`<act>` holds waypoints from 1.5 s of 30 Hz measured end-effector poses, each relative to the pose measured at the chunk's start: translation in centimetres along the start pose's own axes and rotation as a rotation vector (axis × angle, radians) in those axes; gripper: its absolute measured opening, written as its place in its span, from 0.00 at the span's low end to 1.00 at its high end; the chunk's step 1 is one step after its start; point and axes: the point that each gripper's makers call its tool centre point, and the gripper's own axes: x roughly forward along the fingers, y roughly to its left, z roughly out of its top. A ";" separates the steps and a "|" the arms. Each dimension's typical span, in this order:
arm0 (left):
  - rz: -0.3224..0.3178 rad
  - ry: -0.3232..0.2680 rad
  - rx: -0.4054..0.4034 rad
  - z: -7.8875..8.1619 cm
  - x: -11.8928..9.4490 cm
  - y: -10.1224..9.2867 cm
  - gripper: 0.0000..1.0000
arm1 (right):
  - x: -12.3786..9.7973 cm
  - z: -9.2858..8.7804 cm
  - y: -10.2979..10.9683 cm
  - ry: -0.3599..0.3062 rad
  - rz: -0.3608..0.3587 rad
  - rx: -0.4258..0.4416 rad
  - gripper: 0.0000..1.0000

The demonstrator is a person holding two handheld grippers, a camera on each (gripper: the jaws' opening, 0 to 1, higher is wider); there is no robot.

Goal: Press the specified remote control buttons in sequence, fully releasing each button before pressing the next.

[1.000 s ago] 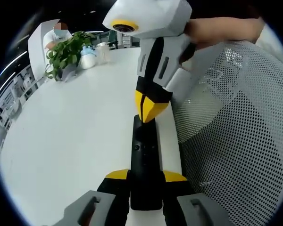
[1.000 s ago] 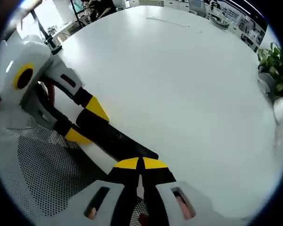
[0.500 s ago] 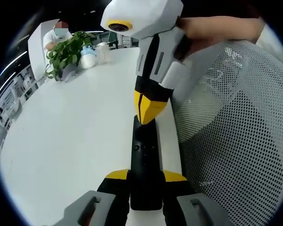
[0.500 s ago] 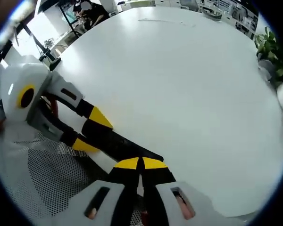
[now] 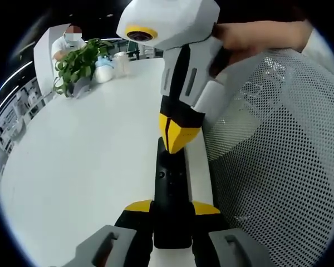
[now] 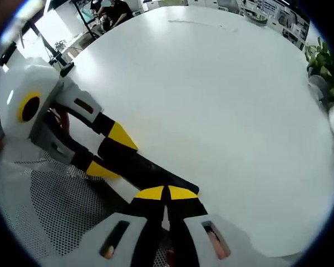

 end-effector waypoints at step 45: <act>0.036 -0.106 -0.079 0.7 0.5 0.2 0.25 | 0.2 0.1 -0.1 0.017 0.093 -0.306 0.00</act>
